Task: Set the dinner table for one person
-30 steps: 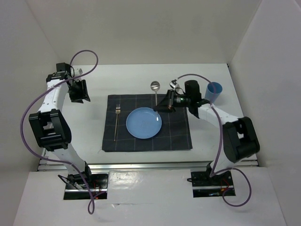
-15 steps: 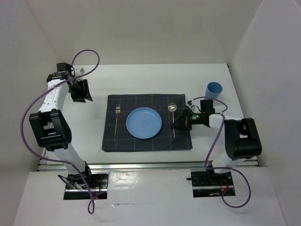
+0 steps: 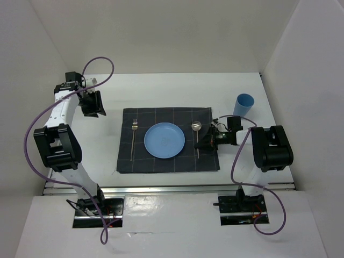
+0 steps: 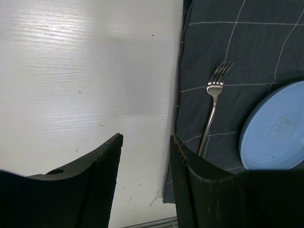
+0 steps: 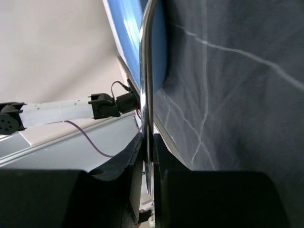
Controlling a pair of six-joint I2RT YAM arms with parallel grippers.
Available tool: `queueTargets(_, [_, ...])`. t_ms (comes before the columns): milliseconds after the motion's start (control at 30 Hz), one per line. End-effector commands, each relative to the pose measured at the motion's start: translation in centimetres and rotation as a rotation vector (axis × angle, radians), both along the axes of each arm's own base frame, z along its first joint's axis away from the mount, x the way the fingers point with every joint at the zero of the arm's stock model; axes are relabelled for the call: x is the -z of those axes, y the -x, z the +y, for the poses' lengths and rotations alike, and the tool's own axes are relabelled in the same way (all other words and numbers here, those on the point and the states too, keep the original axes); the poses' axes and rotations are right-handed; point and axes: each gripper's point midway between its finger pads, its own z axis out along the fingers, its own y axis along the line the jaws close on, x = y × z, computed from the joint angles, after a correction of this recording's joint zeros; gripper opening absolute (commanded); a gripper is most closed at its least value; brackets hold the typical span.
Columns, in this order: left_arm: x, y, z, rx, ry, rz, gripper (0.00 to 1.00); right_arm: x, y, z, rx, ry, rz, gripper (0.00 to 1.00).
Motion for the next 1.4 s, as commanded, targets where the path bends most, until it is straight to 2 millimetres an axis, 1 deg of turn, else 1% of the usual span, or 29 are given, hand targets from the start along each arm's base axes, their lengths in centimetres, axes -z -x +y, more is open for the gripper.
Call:
queueTargets(0, [0.2, -0.4, -0.2, 0.020, 0.012, 0.000, 0.53, 0.8, -0.4, -0.1, 0.010, -0.009, -0.010, 0.00])
queueTargets(67, [0.6, -0.4, -0.2, 0.020, 0.014, 0.008, 0.53, 1.5, -0.6, -0.1, 0.006, -0.006, 0.002, 0.01])
queueTargets(200, [0.4, -0.4, -0.2, 0.020, 0.014, 0.009, 0.53, 2.1, -0.7, -0.2, 0.004, 0.007, 0.007, 0.07])
queueTargets(267, [0.4, -0.4, -0.2, 0.020, 0.014, 0.009, 0.53, 2.5, -0.5, -0.2, -0.001, 0.011, 0.018, 0.12])
queueTargets(333, [0.3, -0.4, -0.4, 0.024, 0.022, 0.007, 0.53, 3.0, -0.9, -0.6, 0.013, 0.031, 0.020, 0.16])
queueTargets(400, [0.3, -0.4, -0.4, 0.024, 0.023, 0.007, 0.53, 3.3, -0.6, -0.6, 0.009, 0.034, 0.032, 0.20])
queueTargets(500, [0.3, -0.4, -0.4, 0.024, 0.023, 0.007, 0.53, 3.6, -0.4, -0.7, 0.010, 0.048, 0.042, 0.33])
queueTargets(533, [0.6, -0.2, -0.4, 0.024, 0.025, 0.015, 0.53, 3.8, -0.3, -0.8, 0.014, 0.057, 0.055, 0.34])
queueTargets(633, [0.6, -0.2, -0.4, 0.024, 0.025, 0.016, 0.53, 4.4, -0.3, -1.1, 0.025, 0.100, 0.055, 0.37])
queueTargets(700, [0.6, -0.2, -0.6, 0.028, 0.033, 0.014, 0.53, 4.6, -0.4, -1.5, 0.034, 0.112, 0.058, 0.37])
queueTargets(733, [0.6, -0.2, -0.6, 0.028, 0.033, 0.014, 0.53, 4.4, -0.8, -1.5, 0.040, 0.121, 0.040, 0.38])
queueTargets(800, [0.6, -0.2, -0.6, 0.028, 0.033, 0.014, 0.54, 4.6, -0.5, -1.7, 0.038, 0.134, 0.058, 0.38])
queueTargets(900, [0.6, -0.2, -0.6, 0.028, 0.033, 0.014, 0.54, 4.5, -0.8, -1.6, 0.039, 0.134, 0.048, 0.42])
queueTargets(967, [0.6, -0.2, -0.6, 0.028, 0.033, 0.014, 0.54, 4.5, -0.4, -1.6, 0.034, 0.125, 0.059, 0.43])
queueTargets(1033, [0.5, -0.2, -0.7, 0.032, 0.041, 0.012, 0.54, 4.0, -0.3, -1.6, 0.039, 0.122, 0.051, 0.46])
queueTargets(1100, [0.5, -0.2, -0.7, 0.032, 0.041, 0.012, 0.54, 3.9, -0.3, -1.6, 0.048, 0.127, 0.046, 0.46])
queueTargets(1267, [0.9, -0.1, -1.0, 0.036, 0.055, 0.029, 0.54, 4.2, -1.4, -1.9, 0.079, 0.161, 0.037, 0.46])
queueTargets(1300, [0.6, -0.3, -0.9, 0.036, 0.053, 0.020, 0.54, 4.0, -1.1, -1.7, 0.069, 0.136, 0.054, 0.46])
queueTargets(1367, [0.6, -0.3, -0.9, 0.044, 0.049, 0.018, 0.54, 4.4, -1.3, -1.6, 0.074, 0.133, 0.062, 0.46])
